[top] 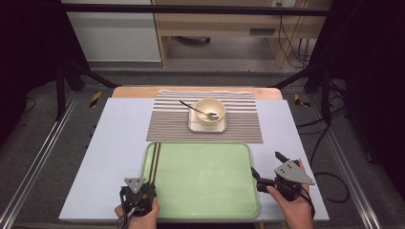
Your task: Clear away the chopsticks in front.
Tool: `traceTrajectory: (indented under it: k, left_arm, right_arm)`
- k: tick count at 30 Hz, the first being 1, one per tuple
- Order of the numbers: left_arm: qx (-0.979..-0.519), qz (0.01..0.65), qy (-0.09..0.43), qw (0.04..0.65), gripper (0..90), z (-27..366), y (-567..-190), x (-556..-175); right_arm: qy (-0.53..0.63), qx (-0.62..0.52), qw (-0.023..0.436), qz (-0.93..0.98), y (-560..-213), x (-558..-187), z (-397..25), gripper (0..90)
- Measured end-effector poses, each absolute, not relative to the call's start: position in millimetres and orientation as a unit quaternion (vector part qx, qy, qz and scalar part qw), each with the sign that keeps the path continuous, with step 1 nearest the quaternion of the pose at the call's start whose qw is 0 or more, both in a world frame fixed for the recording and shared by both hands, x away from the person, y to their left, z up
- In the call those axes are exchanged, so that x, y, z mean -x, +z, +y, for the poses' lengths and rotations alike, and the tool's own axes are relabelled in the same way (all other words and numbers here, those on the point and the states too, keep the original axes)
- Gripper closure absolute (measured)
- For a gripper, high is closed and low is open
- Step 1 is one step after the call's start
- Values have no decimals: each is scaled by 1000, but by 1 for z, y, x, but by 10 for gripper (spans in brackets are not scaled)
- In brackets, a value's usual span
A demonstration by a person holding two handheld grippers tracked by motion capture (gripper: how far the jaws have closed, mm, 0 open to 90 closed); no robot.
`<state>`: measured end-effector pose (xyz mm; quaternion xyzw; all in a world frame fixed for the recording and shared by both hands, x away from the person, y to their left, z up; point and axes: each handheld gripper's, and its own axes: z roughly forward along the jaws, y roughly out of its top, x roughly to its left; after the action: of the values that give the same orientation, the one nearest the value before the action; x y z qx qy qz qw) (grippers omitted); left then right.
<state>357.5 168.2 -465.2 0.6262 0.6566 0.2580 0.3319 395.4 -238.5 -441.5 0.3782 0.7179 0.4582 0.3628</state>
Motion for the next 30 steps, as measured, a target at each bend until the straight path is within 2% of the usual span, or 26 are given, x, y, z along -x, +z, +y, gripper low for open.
traceTrajectory:
  k: [16, 30]
  left_arm:
    - [-614, 629, 300, 371, 550, 170, -447, -357]
    - [-661, 564, 304, 391, 323, 145, -434, -372]
  right_arm:
    - [457, -379, 366, 717, -441, -396, -240, 55]
    - [456, -382, 369, 714, -441, -396, -241, 48]
